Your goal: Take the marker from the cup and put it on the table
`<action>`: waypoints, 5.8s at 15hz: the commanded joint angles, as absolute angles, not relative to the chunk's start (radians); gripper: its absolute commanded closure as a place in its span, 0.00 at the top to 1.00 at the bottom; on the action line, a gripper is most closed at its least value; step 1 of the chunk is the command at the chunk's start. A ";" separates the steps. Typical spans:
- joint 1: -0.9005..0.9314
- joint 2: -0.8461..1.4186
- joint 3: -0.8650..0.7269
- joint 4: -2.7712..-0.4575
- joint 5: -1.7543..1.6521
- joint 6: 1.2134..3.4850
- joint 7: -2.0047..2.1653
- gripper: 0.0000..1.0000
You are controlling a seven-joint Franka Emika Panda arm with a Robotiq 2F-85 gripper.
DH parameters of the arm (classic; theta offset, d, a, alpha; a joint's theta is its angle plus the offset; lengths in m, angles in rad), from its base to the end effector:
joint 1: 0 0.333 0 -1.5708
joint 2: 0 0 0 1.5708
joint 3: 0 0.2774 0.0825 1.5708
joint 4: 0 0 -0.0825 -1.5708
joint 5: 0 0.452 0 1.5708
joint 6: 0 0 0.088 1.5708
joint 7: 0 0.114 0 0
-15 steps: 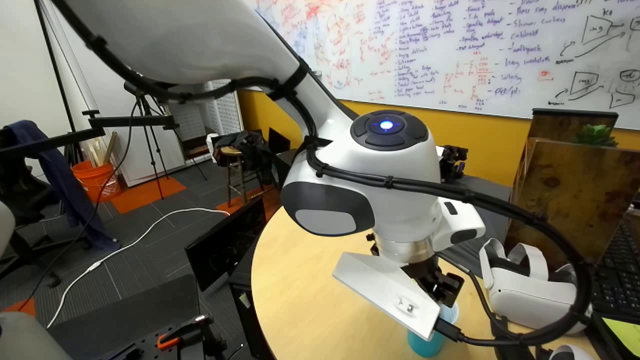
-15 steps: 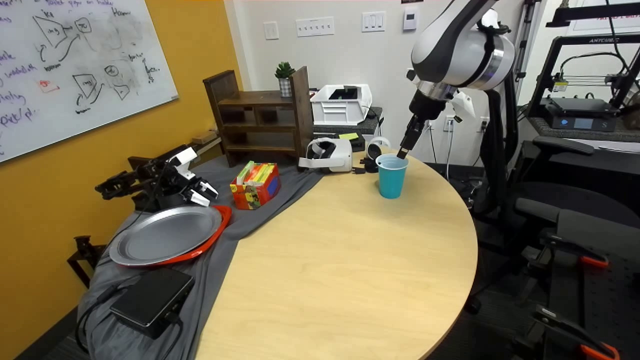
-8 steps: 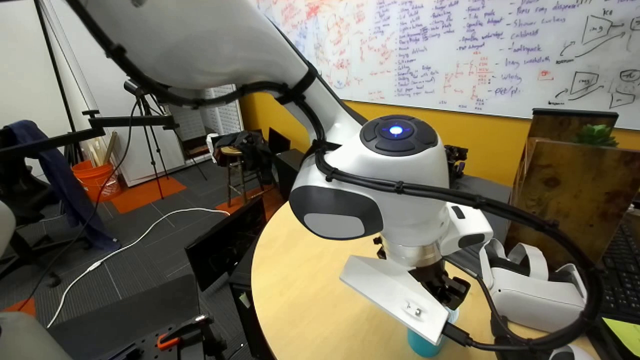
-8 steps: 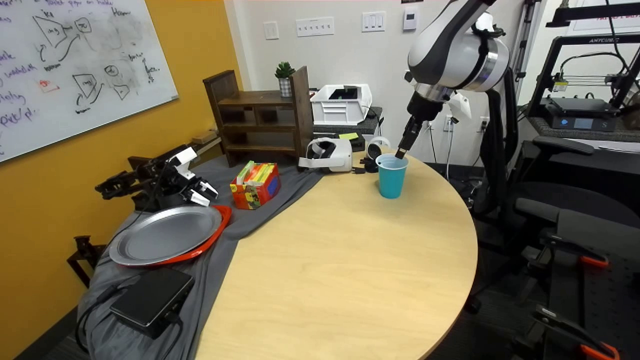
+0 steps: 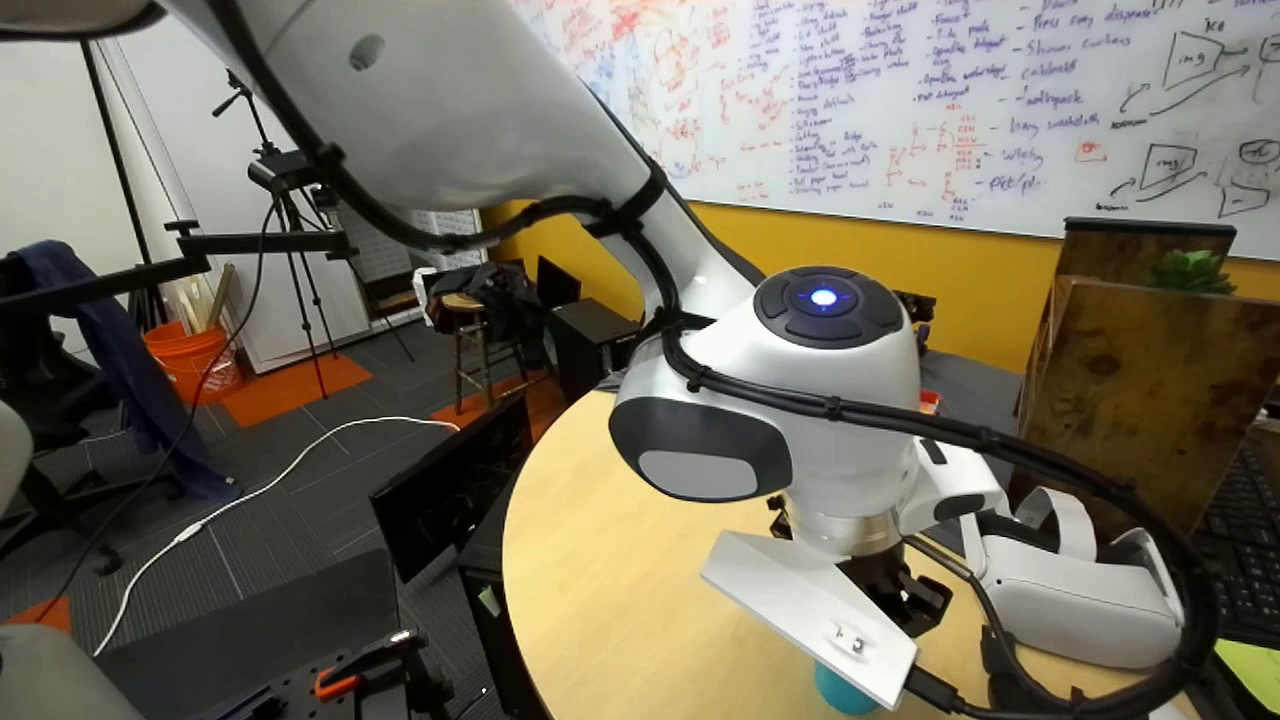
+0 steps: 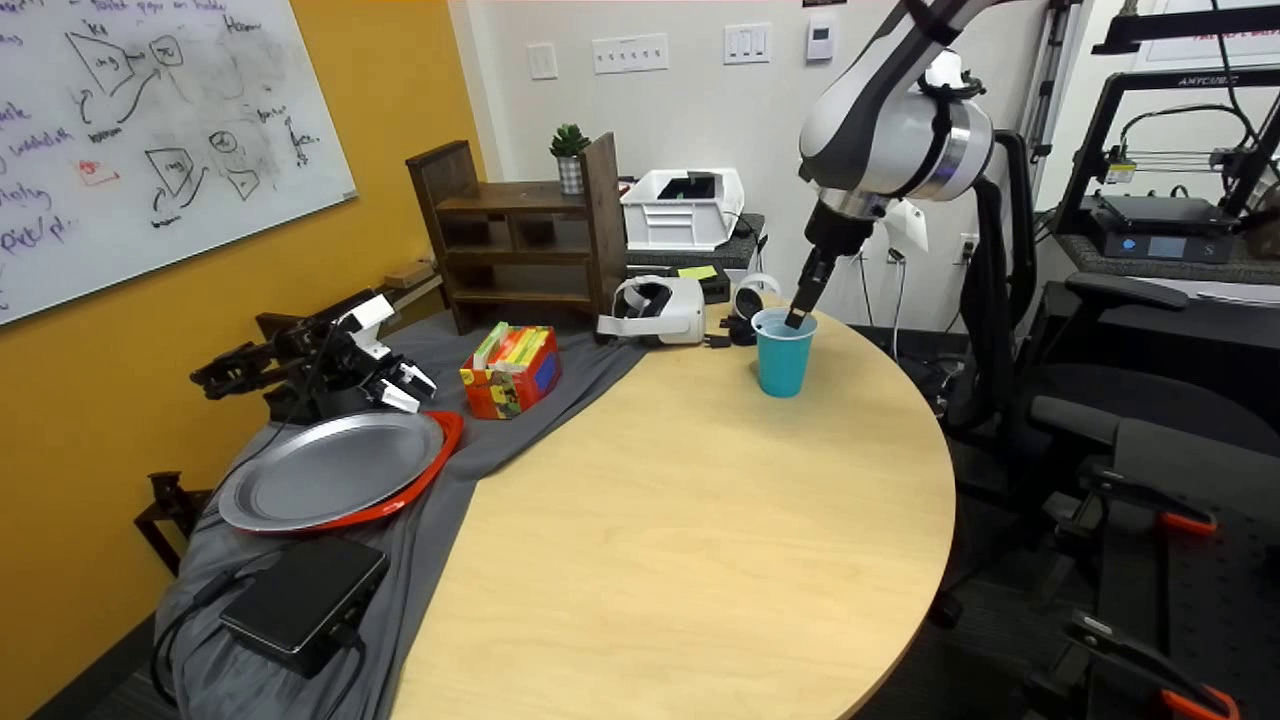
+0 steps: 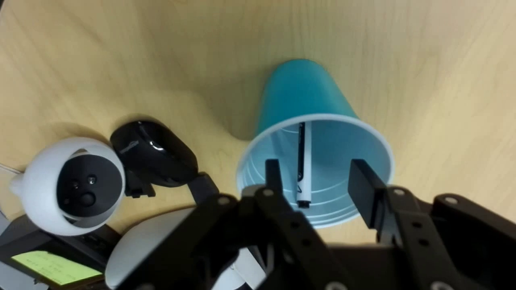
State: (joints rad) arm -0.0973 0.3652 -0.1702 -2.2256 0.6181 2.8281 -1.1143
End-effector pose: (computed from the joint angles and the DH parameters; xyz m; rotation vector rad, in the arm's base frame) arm 0.5591 -0.1884 0.1308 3.0651 0.4618 0.4972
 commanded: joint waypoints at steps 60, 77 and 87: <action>-0.337 0.261 0.195 -2.295 0.998 3.103 -1.525 0.03; -0.347 0.138 0.309 -2.296 1.296 3.048 -1.759 0.03; -0.294 0.233 0.292 -2.334 1.070 2.994 -1.595 0.03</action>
